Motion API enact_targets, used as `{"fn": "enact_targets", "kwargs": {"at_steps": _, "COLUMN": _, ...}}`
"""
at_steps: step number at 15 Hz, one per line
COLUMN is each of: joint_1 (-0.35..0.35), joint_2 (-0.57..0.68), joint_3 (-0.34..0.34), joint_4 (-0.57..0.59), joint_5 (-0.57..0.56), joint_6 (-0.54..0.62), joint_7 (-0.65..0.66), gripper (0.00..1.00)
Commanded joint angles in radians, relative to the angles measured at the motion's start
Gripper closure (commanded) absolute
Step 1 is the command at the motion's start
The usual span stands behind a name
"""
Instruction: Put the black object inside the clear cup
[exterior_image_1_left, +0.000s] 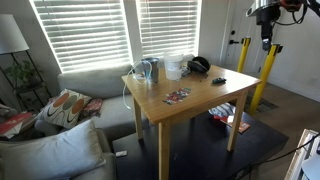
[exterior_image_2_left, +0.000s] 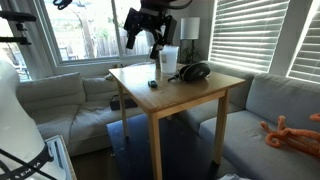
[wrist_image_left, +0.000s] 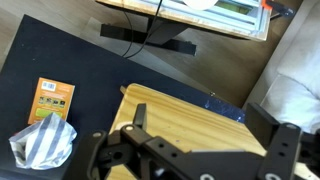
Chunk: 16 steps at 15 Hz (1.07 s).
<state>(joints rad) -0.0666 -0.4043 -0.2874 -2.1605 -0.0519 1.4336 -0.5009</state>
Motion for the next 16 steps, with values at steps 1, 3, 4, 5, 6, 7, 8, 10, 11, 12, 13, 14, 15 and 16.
{"fn": "enact_targets", "kwargs": {"at_steps": 1, "joint_1": 0.035, "joint_2": -0.147, "joint_3": 0.093, "joint_4": -0.115, "joint_5": -0.051, "joint_6": 0.023, "joint_7": -0.044, "gripper": 0.00}}
{"fn": "enact_targets", "kwargs": {"at_steps": 3, "joint_1": 0.065, "joint_2": -0.204, "joint_3": 0.125, "joint_4": -0.165, "joint_5": -0.072, "joint_6": 0.040, "joint_7": -0.073, "gripper": 0.00}}
{"fn": "enact_targets", "kwargs": {"at_steps": 4, "joint_1": 0.080, "joint_2": -0.226, "joint_3": 0.135, "joint_4": -0.188, "joint_5": -0.088, "joint_6": 0.057, "joint_7": -0.090, "gripper": 0.00}}
{"fn": "enact_targets", "kwargs": {"at_steps": 5, "joint_1": 0.094, "joint_2": -0.240, "joint_3": 0.140, "joint_4": -0.205, "joint_5": -0.111, "joint_6": 0.076, "joint_7": -0.110, "gripper": 0.00}}
{"fn": "enact_targets", "kwargs": {"at_steps": 6, "joint_1": 0.109, "joint_2": -0.260, "joint_3": 0.139, "joint_4": -0.233, "joint_5": -0.127, "joint_6": 0.109, "joint_7": -0.135, "gripper": 0.00}}
{"fn": "enact_targets", "kwargs": {"at_steps": 7, "joint_1": 0.122, "joint_2": -0.272, "joint_3": 0.136, "joint_4": -0.258, "joint_5": -0.146, "joint_6": 0.150, "joint_7": -0.161, "gripper": 0.00}}
{"fn": "enact_targets", "kwargs": {"at_steps": 8, "joint_1": 0.131, "joint_2": -0.280, "joint_3": 0.131, "joint_4": -0.284, "joint_5": -0.169, "joint_6": 0.196, "joint_7": -0.188, "gripper": 0.00}}
{"fn": "enact_targets", "kwargs": {"at_steps": 10, "joint_1": 0.140, "joint_2": -0.294, "joint_3": 0.132, "joint_4": -0.337, "joint_5": -0.205, "joint_6": 0.316, "joint_7": -0.219, "gripper": 0.00}}
{"fn": "enact_targets", "kwargs": {"at_steps": 11, "joint_1": 0.128, "joint_2": -0.247, "joint_3": 0.137, "joint_4": -0.271, "joint_5": -0.163, "joint_6": 0.229, "joint_7": -0.180, "gripper": 0.00}}
{"fn": "enact_targets", "kwargs": {"at_steps": 12, "joint_1": 0.129, "joint_2": -0.251, "joint_3": 0.138, "joint_4": -0.293, "joint_5": -0.174, "joint_6": 0.273, "joint_7": -0.192, "gripper": 0.00}}
{"fn": "enact_targets", "kwargs": {"at_steps": 13, "joint_1": 0.130, "joint_2": -0.253, "joint_3": 0.138, "joint_4": -0.307, "joint_5": -0.178, "joint_6": 0.293, "joint_7": -0.197, "gripper": 0.00}}
{"fn": "enact_targets", "kwargs": {"at_steps": 14, "joint_1": 0.131, "joint_2": -0.255, "joint_3": 0.138, "joint_4": -0.313, "joint_5": -0.179, "joint_6": 0.300, "joint_7": -0.200, "gripper": 0.00}}
{"fn": "enact_targets", "kwargs": {"at_steps": 15, "joint_1": 0.132, "joint_2": -0.257, "joint_3": 0.139, "joint_4": -0.316, "joint_5": -0.180, "joint_6": 0.303, "joint_7": -0.202, "gripper": 0.00}}
{"fn": "enact_targets", "kwargs": {"at_steps": 16, "joint_1": 0.132, "joint_2": -0.259, "joint_3": 0.139, "joint_4": -0.317, "joint_5": -0.180, "joint_6": 0.303, "joint_7": -0.203, "gripper": 0.00}}
